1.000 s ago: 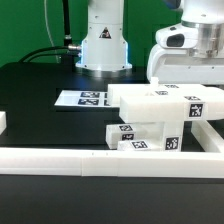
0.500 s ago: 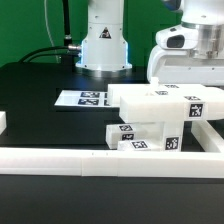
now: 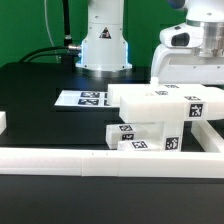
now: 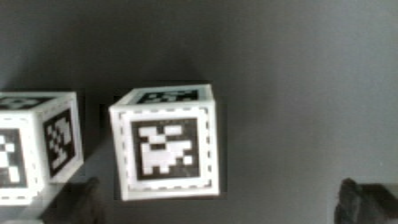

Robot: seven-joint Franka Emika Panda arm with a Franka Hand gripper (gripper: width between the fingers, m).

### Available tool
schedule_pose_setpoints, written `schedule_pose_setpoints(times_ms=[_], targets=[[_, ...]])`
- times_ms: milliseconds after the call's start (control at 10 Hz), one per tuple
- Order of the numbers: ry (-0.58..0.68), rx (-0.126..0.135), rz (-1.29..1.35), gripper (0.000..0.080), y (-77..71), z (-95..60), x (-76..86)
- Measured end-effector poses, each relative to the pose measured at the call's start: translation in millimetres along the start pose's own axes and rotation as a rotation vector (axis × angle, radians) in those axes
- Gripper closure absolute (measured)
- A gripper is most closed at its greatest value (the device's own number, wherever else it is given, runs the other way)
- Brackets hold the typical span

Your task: Assemble chair

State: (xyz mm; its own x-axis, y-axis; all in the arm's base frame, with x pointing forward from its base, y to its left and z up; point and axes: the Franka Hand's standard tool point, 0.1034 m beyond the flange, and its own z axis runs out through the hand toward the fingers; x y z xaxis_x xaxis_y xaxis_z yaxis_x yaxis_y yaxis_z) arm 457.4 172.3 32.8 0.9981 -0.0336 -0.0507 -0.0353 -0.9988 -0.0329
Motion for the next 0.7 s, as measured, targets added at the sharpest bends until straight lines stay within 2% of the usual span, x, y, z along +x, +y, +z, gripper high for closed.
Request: schedule_pose_setpoints(times_ms=[300, 700], targets=[[0.026, -0.011, -0.004, 0.0147, 6.0, 18.0, -8.4], [0.025, -0.015, -0.003, 0.0147, 8.6, 21.6, -10.7]])
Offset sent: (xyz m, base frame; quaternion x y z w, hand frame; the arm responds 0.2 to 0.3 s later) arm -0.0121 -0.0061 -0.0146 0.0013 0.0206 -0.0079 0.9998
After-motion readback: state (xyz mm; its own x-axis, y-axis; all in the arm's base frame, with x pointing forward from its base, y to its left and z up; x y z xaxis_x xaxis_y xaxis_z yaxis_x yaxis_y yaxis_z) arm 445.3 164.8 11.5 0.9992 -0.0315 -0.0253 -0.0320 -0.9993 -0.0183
